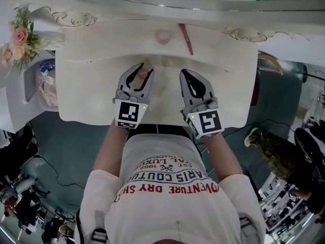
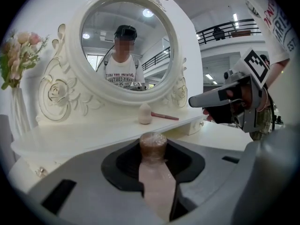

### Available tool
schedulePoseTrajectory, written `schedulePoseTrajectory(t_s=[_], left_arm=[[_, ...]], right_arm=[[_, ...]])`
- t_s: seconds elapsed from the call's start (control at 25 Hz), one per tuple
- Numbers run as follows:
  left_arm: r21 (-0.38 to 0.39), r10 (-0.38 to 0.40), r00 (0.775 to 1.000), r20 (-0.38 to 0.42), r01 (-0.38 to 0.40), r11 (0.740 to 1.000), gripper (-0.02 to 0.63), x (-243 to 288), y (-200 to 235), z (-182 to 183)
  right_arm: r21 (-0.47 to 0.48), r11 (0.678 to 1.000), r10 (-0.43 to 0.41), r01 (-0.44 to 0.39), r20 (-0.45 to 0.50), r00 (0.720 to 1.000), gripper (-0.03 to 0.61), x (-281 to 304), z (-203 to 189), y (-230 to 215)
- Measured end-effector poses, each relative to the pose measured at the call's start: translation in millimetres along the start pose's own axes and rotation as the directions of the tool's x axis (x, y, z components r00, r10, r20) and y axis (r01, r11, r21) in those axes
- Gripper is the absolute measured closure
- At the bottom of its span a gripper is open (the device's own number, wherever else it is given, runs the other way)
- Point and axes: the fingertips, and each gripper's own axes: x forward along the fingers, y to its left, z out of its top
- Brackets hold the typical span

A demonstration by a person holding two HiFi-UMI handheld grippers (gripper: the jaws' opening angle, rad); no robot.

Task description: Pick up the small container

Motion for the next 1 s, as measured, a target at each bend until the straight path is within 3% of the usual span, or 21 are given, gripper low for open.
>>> schedulePoseTrajectory(t_s=[0.52, 1.0], left_arm=[[0.087, -0.045, 0.996, 0.08, 0.038, 0.995, 0.476, -40.3, -8.9, 90.4], [0.137, -0.01, 0.992, 0.125, -0.007, 0.991, 0.476, -81.2, 6.7, 148.3]], right_arm=[[-0.03, 0.999, -0.033, 0.036, 0.088, 0.996, 0.58, -20.6, 50.4, 0.6], [-0.112, 0.989, -0.068, 0.092, 0.194, 0.979, 0.58, -45.1, 100.3, -9.1]])
